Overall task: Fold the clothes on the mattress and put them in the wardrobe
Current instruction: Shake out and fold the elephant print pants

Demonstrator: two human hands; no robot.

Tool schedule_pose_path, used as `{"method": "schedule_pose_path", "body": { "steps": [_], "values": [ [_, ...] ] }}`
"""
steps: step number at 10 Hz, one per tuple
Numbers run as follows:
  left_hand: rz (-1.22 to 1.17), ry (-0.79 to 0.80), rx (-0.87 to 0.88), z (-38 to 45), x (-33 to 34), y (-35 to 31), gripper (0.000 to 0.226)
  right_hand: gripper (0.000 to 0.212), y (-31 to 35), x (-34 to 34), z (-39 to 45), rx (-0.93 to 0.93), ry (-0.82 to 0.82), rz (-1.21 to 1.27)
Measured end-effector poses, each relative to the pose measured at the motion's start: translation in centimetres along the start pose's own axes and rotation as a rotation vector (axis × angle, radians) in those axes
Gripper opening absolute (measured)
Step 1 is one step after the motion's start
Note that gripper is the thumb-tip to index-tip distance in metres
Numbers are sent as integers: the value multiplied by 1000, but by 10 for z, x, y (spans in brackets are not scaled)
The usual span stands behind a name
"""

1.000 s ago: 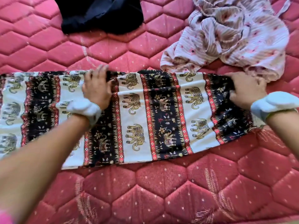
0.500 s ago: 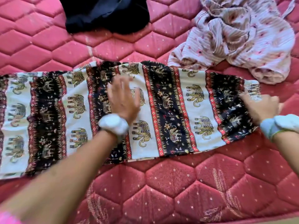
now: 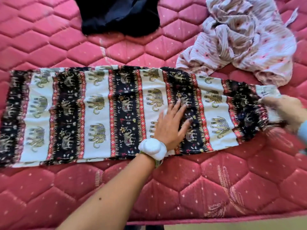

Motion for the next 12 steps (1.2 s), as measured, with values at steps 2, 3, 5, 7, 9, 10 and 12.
{"method": "schedule_pose_path", "body": {
  "steps": [2, 3, 5, 7, 9, 10, 12],
  "values": [
    [-1524, 257, -538, -41, -62, 64, 85, 42, 117, 196, -155, -298, 472, 119],
    [-1856, 315, -457, -56, -109, 115, 97, 52, 150, 313, -260, -314, 887, 182],
    [-1976, -70, -805, -168, -102, 416, 70, 37, 137, 429, -301, -474, 815, -122],
    [-1606, -39, -686, -163, -196, 357, 42, 31, 92, 464, -303, -701, 611, -640],
    [-1327, -288, -597, -177, -241, 406, 57, 46, 103, 501, -324, -824, 506, -656],
    [-1116, -298, -748, -197, -245, 433, 67, 51, 99, 529, -333, -834, 537, -728],
    [-245, -394, -624, -183, -292, 428, 44, 50, 98, 555, -344, -958, 442, -802]
  ]
}}
Point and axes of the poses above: each hand's wrist, its own z-axis towards the middle knuckle, its own x-axis out of the palm, y = z × x, the point moved 10 cm from there along z, towards the middle knuckle, and after that the axes turned 6 degrees about z, right-handed, at the moved point
